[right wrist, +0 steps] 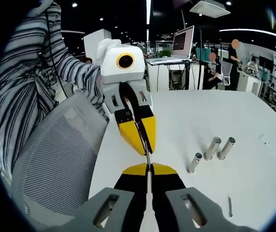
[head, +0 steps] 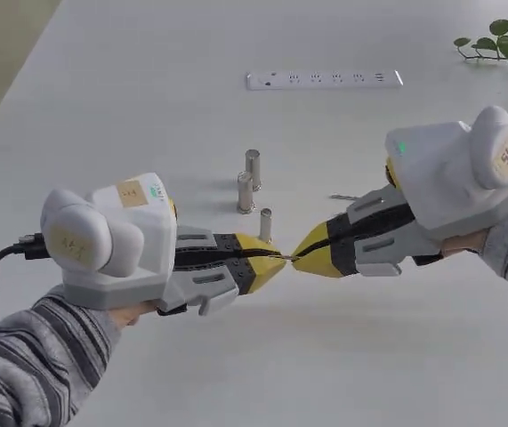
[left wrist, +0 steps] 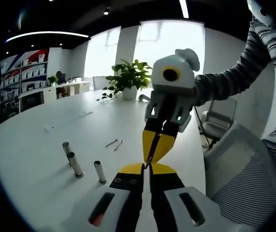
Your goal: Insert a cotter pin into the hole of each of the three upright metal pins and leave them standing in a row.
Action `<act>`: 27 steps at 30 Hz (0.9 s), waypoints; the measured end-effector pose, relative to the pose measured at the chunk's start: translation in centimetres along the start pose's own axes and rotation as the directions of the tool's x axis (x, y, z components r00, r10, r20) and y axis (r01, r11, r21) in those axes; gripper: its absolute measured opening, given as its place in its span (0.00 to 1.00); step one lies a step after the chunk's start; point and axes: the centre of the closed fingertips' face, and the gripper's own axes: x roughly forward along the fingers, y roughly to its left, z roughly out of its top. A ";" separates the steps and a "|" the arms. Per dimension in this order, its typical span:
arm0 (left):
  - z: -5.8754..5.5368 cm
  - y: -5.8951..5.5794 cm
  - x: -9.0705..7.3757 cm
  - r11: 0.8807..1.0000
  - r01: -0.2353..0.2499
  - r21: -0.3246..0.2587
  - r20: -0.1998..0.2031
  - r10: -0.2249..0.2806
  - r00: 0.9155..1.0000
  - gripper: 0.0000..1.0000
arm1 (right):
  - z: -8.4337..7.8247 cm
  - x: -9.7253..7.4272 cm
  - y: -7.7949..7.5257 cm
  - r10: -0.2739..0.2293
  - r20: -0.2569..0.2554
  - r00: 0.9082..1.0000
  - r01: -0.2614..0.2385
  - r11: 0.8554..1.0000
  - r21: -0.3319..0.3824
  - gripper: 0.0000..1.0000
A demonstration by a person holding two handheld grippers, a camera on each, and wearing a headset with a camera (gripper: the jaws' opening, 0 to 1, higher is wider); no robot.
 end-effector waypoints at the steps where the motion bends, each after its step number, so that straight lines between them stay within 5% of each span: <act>1: 0.0 0.1 0.0 1.000 -0.004 0.003 0.002 0.004 1.000 0.01 | 0.0 0.0 -0.1 -0.005 -0.003 1.000 0.005 1.000 -0.006 0.00; 7: -0.7 1.4 0.1 0.997 -0.080 0.014 -0.020 0.080 0.997 0.01 | -0.5 -0.5 -1.9 -0.082 -0.033 0.996 0.082 0.997 -0.018 0.00; 14: -1.1 2.6 0.2 0.986 -0.168 0.019 -0.009 0.168 0.986 0.07 | -2.5 -1.0 -4.9 -0.184 -0.112 0.977 0.184 0.983 -0.013 0.00; 19: -1.5 4.5 0.3 0.960 -0.281 0.011 -0.009 0.281 0.960 0.10 | -3.3 -1.0 -5.7 -0.217 -0.150 0.965 0.220 0.975 0.007 0.00; 22: -1.8 5.6 0.3 0.936 -0.353 0.001 -0.011 0.353 0.936 0.11 | -3.8 -0.8 -6.2 -0.238 -0.174 0.956 0.245 0.969 0.023 0.00; 27: -2.8 6.2 0.8 0.918 -0.396 -0.017 -0.036 0.395 0.918 0.11 | -4.7 -0.2 -7.9 -0.272 -0.197 0.942 0.285 0.958 0.039 0.00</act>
